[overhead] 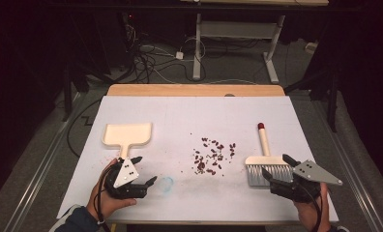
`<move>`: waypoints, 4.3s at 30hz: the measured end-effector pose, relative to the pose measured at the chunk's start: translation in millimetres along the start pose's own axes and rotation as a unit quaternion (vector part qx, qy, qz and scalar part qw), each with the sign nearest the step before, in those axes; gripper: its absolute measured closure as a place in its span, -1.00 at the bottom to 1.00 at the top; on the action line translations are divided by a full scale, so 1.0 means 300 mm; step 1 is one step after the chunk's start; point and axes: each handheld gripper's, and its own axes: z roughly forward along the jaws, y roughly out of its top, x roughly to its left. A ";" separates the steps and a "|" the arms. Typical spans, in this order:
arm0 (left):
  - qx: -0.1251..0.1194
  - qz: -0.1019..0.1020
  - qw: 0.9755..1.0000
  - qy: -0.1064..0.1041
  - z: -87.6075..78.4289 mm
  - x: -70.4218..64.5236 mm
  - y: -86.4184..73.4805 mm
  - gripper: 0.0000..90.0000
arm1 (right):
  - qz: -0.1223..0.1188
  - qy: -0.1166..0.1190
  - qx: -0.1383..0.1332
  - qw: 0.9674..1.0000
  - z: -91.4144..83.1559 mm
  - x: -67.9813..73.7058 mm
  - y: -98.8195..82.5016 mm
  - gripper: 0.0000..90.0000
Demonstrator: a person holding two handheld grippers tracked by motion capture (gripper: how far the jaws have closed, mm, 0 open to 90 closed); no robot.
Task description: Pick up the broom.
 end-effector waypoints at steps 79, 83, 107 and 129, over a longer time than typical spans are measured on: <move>-0.109 -0.016 0.974 -0.199 0.266 -0.325 0.498 -0.52 | 0.035 -0.008 -0.012 0.999 0.109 0.036 0.296 0.57; -0.115 -0.024 0.968 -0.223 0.304 -0.359 0.526 -0.44 | 0.013 0.006 -0.023 1.000 0.092 0.115 0.315 0.57; -0.090 0.047 0.958 -0.267 0.189 -0.179 0.415 0.46 | -0.098 0.195 -0.086 0.972 -0.007 0.195 0.314 0.20; -0.057 0.113 0.934 -0.335 0.135 -0.236 0.318 0.43 | -0.233 0.400 0.140 0.876 0.182 0.329 0.123 0.47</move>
